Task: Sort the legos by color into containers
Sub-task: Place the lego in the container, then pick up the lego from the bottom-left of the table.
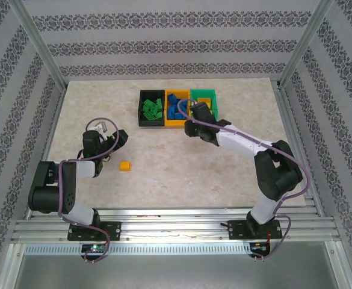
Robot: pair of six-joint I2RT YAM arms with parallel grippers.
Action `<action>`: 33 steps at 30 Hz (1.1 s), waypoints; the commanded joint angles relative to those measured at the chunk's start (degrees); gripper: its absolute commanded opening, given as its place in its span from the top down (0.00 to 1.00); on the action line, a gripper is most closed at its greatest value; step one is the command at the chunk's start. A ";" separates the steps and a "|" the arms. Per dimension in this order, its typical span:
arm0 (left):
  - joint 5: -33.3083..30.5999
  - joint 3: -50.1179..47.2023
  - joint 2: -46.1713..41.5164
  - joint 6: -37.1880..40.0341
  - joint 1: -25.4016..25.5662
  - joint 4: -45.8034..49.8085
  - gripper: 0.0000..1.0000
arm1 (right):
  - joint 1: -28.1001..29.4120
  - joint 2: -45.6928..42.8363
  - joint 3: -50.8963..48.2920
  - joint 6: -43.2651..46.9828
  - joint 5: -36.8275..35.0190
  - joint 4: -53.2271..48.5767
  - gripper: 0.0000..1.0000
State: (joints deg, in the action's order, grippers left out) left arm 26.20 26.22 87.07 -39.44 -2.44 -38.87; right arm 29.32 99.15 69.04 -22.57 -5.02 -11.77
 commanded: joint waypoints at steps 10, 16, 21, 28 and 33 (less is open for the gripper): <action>1.07 -0.86 -0.31 -1.01 -0.81 -1.75 0.30 | -10.56 11.42 17.51 3.60 2.67 -3.67 0.61; 1.64 -0.83 0.00 -1.12 -0.84 -2.44 0.30 | -9.26 15.69 23.32 5.40 5.02 -8.18 0.30; 0.42 -0.86 -0.47 -0.78 -0.86 -1.49 0.30 | -3.59 10.01 15.69 7.37 7.83 -6.35 0.31; -2.72 -1.38 -0.36 -3.04 -2.44 0.04 0.29 | 13.11 6.19 8.14 10.97 11.15 -4.75 0.32; -4.74 -3.22 -0.19 -6.12 -3.45 -2.18 0.24 | 22.59 14.08 11.88 12.35 17.21 -1.89 0.31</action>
State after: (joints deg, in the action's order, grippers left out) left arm 23.44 24.29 87.07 -42.92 -4.93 -39.05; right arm 49.65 108.44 78.52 -12.01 7.51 -14.92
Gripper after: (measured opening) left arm 0.758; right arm 0.689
